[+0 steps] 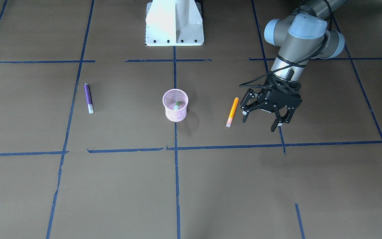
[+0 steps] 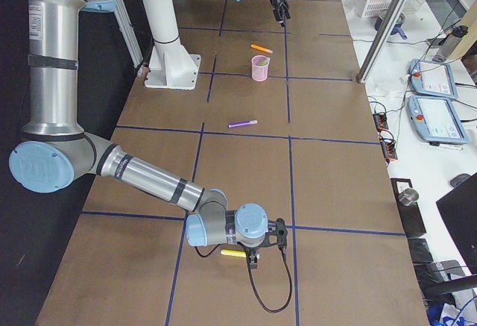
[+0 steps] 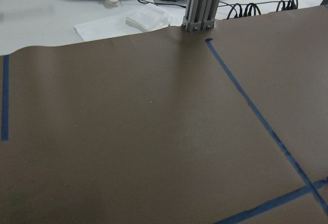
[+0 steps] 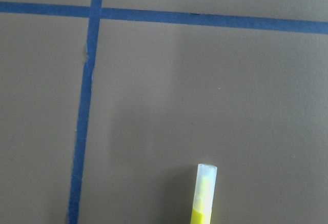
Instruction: Collect pens into pen holder
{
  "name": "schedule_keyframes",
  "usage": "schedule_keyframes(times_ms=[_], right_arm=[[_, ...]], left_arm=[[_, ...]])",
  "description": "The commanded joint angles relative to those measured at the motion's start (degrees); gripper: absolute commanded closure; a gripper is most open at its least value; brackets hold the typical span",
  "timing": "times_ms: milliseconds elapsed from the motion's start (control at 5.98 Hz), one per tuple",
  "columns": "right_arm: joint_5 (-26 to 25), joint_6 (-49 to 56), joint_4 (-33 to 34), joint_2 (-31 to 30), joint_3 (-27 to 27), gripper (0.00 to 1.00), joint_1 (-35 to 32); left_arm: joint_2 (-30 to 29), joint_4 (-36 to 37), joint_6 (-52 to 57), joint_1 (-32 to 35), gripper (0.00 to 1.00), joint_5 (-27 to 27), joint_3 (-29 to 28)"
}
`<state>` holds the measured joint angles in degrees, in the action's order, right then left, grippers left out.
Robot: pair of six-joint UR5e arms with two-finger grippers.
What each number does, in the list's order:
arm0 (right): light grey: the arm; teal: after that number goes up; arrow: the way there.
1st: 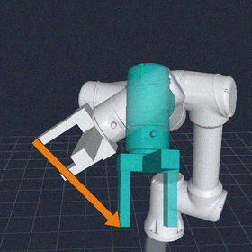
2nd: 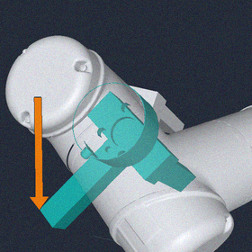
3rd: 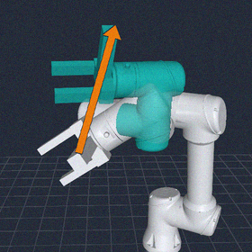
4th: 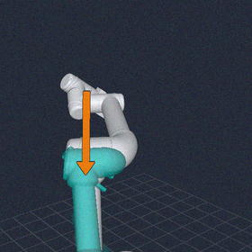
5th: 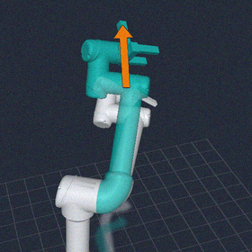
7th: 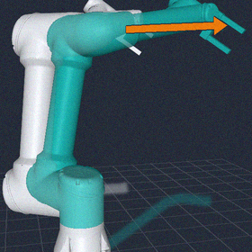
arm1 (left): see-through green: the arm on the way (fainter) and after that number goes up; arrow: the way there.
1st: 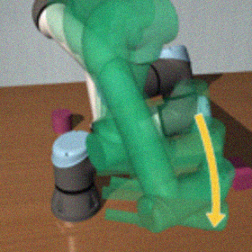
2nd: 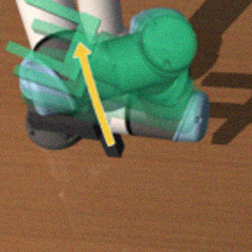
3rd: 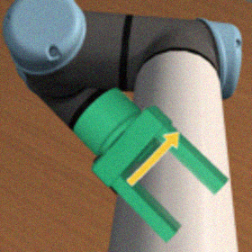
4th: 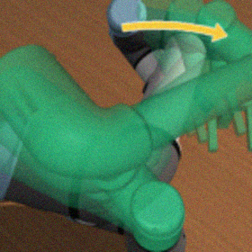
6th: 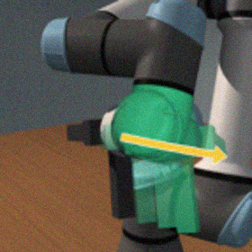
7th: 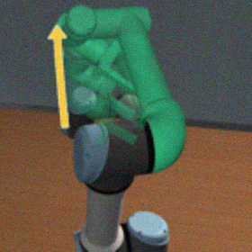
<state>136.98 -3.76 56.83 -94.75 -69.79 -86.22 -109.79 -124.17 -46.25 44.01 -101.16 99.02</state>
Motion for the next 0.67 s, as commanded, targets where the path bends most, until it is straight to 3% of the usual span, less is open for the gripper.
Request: schedule_keyframes(times_ms=[0,502], right_arm=[[-0.31,-0.63,-0.93,0.27,1.41,0.00,0.00],[-0.49,-2.66,-0.58,0.80,2.81,0.00,2.28]], left_arm=[[2.91,0.94,1.95,0.47,0.00,-1.58,0.56],[3.09,1.21,1.95,0.38,0.00,-1.76,0.30]])
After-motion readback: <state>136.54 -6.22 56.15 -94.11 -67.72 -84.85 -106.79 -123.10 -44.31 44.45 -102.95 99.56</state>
